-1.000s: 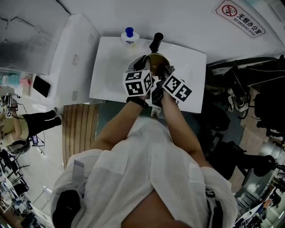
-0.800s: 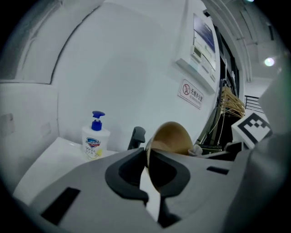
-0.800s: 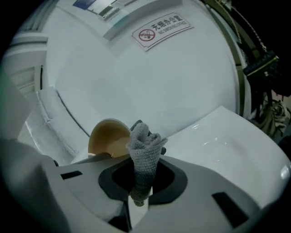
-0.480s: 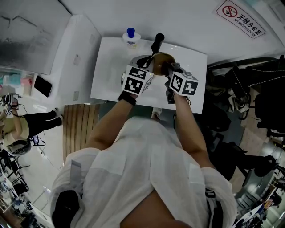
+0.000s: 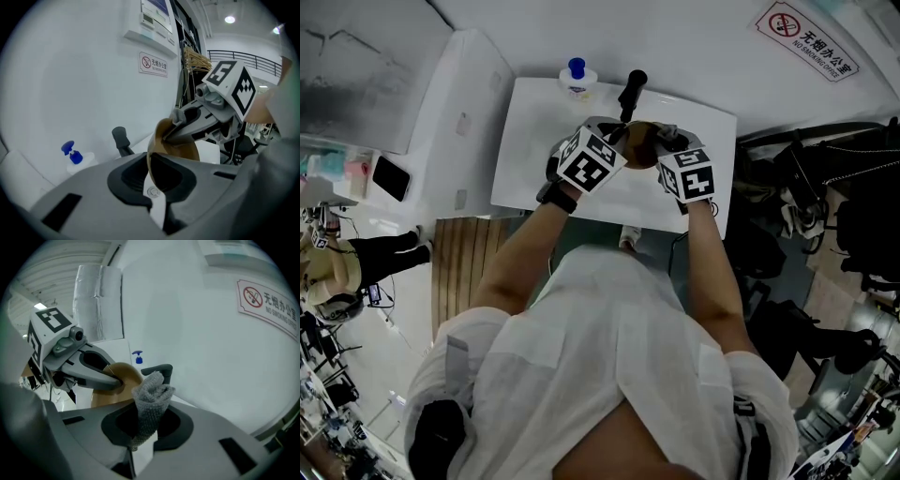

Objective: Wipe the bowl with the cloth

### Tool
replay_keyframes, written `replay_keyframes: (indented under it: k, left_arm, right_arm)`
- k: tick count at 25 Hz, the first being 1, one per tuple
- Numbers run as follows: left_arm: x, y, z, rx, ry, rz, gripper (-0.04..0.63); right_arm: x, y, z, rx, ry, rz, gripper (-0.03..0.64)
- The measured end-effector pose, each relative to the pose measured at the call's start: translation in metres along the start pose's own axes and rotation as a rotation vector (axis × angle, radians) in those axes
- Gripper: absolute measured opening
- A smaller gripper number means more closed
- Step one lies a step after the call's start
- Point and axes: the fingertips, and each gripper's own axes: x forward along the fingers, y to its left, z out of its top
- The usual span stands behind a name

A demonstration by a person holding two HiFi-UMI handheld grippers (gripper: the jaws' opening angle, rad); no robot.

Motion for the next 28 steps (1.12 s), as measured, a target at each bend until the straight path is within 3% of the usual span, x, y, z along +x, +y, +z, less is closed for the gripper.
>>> replay_keyframes:
  k: [5, 9, 15, 19, 24, 28]
  left_arm:
    - [0.007, -0.009, -0.009, 0.101, 0.108, -0.033, 0.023]
    - [0.011, -0.012, -0.017, 0.129, 0.181, -0.051, 0.020]
    - [0.012, -0.003, -0.026, 0.021, 0.174, -0.029, 0.018]
    - [0.014, 0.007, -0.038, -0.081, 0.172, -0.014, 0.018]
    - [0.028, 0.015, -0.073, -0.202, 0.216, 0.016, 0.018]
    - [0.051, 0.009, -0.099, -0.395, 0.230, -0.047, 0.018]
  right_arm:
    - [0.001, 0.015, 0.006, -0.219, 0.001, 0.038, 0.058]
    - [0.004, 0.028, 0.003, -0.292, 0.002, 0.082, 0.058]
    - [-0.001, 0.041, 0.023, -0.272, -0.162, 0.161, 0.066]
    - [-0.016, 0.041, 0.037, -0.153, -0.326, 0.206, 0.060]
    - [-0.035, 0.021, 0.056, 0.031, -0.488, 0.151, 0.052]
    - [-0.040, 0.012, 0.051, 0.087, -0.507, 0.101, 0.052]
